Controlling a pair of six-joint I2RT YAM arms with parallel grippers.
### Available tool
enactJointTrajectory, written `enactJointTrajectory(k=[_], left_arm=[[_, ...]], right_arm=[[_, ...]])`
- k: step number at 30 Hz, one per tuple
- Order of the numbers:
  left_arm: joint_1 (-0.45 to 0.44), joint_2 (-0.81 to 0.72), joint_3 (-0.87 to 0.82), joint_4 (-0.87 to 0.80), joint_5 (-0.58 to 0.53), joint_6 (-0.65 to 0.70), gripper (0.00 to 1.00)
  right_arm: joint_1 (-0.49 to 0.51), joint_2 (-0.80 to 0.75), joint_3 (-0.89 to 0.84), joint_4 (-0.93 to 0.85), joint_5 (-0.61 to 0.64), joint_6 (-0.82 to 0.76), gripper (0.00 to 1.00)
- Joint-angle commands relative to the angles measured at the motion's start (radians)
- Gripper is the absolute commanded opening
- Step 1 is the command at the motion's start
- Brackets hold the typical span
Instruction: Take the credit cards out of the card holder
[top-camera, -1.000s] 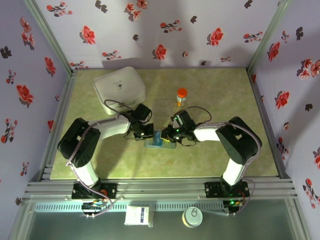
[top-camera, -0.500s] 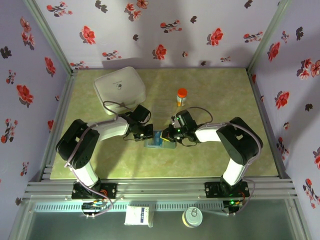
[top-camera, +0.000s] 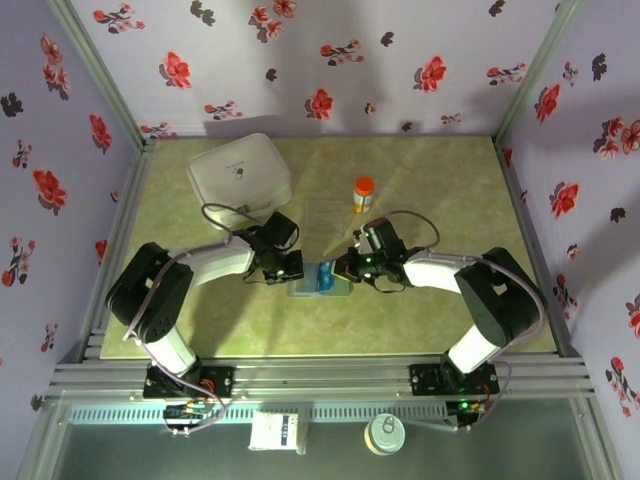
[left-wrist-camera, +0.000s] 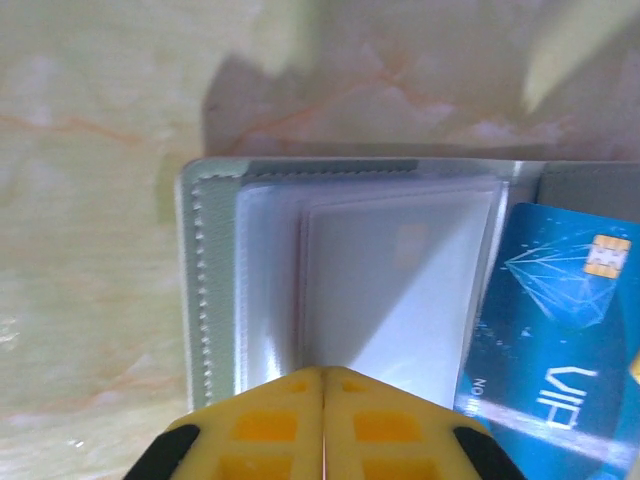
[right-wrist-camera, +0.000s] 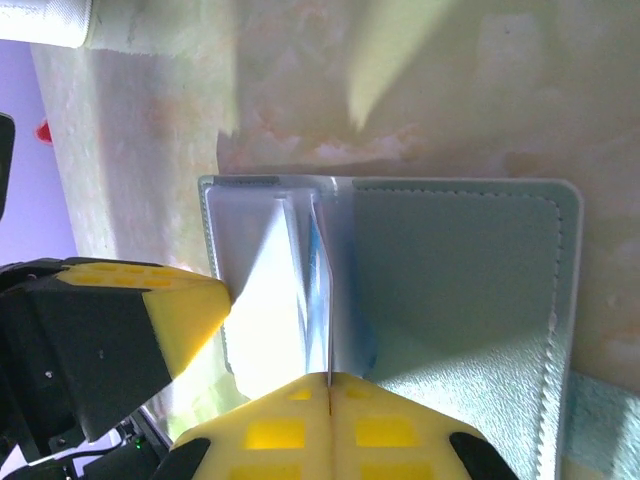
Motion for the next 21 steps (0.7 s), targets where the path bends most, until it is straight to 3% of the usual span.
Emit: enactJointTrajectory(k=[1,11,21], left_arm=[[0.011,-0.032,-0.016,-0.042,-0.035,-0.019,0.11],[0.013,-0.006,-0.054,-0.002,-0.022,-0.032,0.13],[0.012,-0.016,-0.086,0.077,0.02,-0.066,0.13]], right_arm=[[-0.007,-0.03,0.03,-0.093,0.023,-0.052,0.06],[-0.007,-0.072,0.129,-0.237,0.064,-0.196,0.02],[-0.007,-0.035,0.382,-0.595,0.25,-0.672,0.0]])
